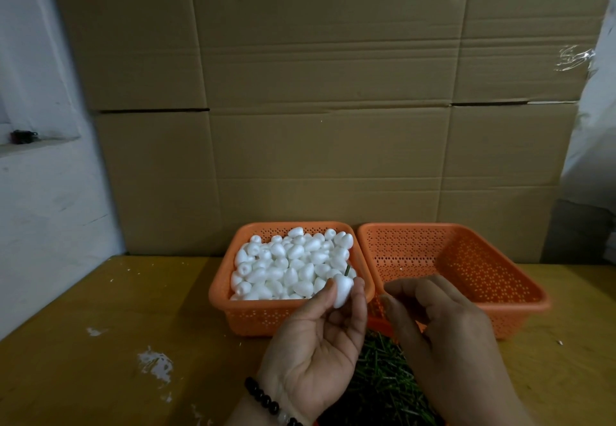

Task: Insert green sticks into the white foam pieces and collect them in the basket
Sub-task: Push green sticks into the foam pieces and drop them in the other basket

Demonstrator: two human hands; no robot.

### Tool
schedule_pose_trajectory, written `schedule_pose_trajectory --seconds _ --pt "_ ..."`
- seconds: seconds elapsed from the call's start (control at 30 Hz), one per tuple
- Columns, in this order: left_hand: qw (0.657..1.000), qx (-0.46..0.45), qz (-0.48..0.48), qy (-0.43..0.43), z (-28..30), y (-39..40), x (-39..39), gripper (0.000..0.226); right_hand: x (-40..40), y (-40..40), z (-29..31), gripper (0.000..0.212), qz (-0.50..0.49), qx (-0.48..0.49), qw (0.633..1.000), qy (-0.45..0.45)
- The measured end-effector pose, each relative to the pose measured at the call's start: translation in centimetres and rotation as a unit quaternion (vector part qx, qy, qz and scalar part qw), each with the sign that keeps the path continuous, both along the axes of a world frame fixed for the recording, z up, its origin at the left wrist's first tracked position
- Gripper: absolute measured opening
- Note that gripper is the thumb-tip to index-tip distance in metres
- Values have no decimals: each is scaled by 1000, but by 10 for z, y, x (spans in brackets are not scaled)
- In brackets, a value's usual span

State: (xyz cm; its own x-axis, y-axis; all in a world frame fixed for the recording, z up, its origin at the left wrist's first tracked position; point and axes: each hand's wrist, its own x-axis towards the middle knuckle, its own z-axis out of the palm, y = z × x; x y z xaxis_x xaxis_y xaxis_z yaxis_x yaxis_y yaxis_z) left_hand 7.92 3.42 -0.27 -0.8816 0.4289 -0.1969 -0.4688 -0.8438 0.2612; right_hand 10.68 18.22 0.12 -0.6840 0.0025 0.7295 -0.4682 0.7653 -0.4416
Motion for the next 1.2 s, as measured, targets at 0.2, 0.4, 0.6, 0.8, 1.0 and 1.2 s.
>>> schedule_pose_trajectory --seconds 0.2,0.4,0.6,0.8,1.0,1.2 --pt "998 -59 22 17 -1 1 1 64 1 0 0 14 -1 6 1000 -4" --pt "997 -69 30 31 -1 3 2 50 1 1 1 13 -3 10 1000 -6" --pt "995 -77 44 47 0 3 3 41 1 1 1 14 -2 13 1000 -5" --pt "990 -96 43 99 -1 3 4 39 0 2 1 17 1 5 1000 2" --pt "976 -125 43 172 -3 2 6 35 2 2 0 36 53 -27 998 -15" --pt "945 -213 52 244 -3 5 10 33 4 -1 2 57 103 17 994 -20"
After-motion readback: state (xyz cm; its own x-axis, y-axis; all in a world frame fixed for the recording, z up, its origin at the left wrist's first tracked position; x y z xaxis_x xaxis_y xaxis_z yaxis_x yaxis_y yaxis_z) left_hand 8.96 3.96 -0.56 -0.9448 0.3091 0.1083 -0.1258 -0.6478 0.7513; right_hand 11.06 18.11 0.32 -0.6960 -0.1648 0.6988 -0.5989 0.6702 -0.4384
